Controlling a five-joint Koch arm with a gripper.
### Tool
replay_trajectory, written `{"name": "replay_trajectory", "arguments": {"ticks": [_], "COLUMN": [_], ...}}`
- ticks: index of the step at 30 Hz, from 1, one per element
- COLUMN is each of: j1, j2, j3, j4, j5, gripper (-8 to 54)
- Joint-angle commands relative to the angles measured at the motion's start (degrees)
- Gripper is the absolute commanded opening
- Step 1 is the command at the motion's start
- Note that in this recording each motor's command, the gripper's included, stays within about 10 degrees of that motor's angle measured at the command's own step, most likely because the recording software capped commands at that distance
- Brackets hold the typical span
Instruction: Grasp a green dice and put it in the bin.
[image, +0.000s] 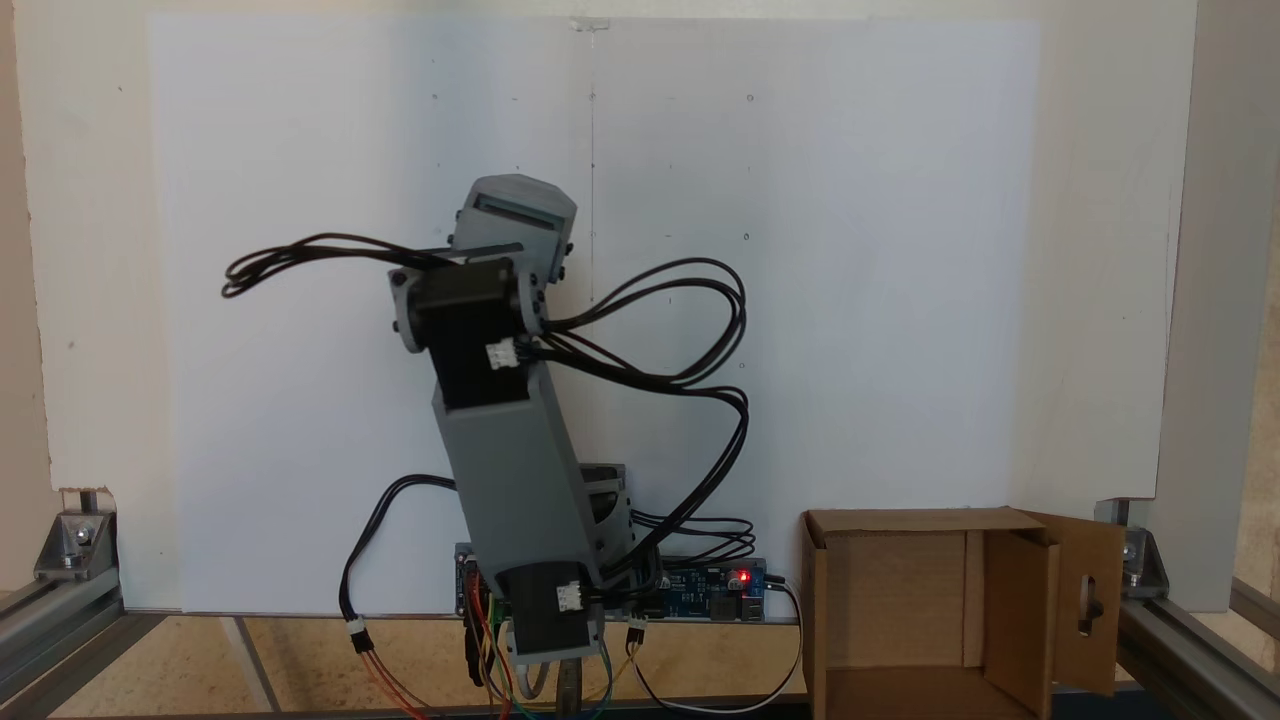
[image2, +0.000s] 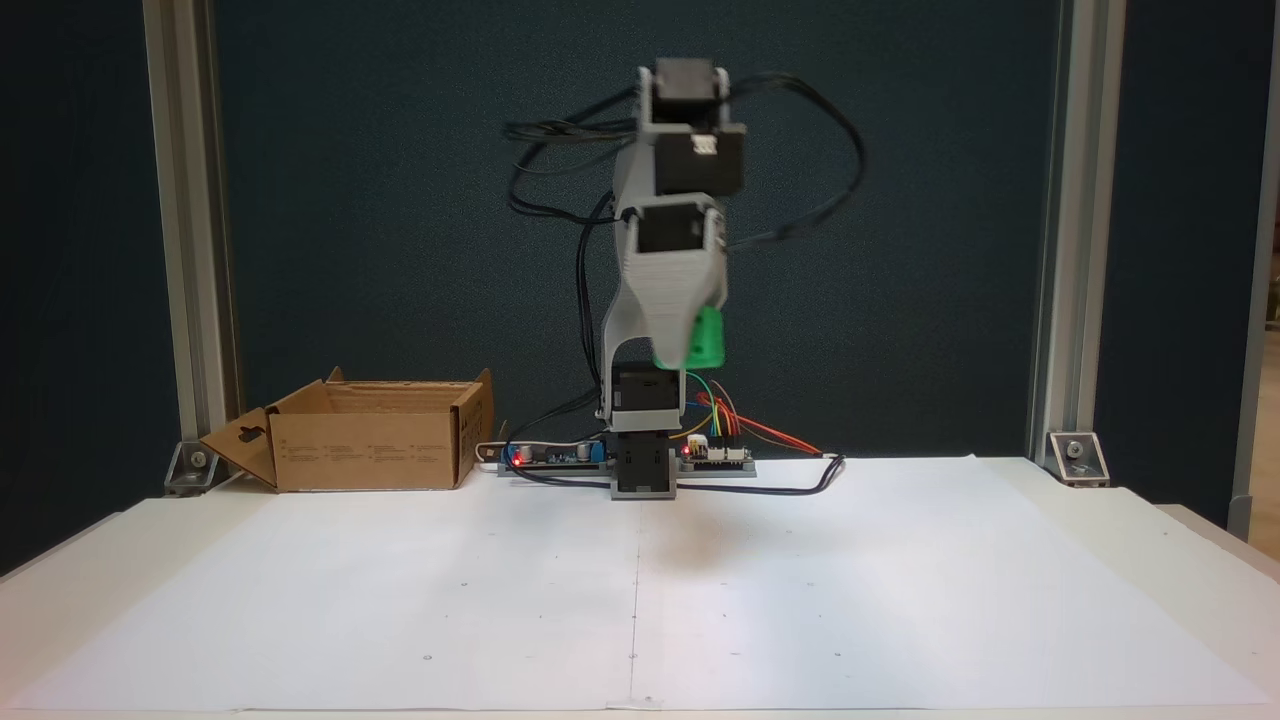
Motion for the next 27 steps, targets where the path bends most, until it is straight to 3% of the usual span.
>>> {"name": "replay_trajectory", "arguments": {"ticks": [1,20,27], "j1": [4.5,74.9,93.4], "j2": [1.8,1.5,1.5], "j3": [-2.6,-2.6,-2.5], "j4": [10.0,1.3,0.4], "j5": [0.8,-35.7,-48.6], "gripper": [11.5,11.5,11.5]}}
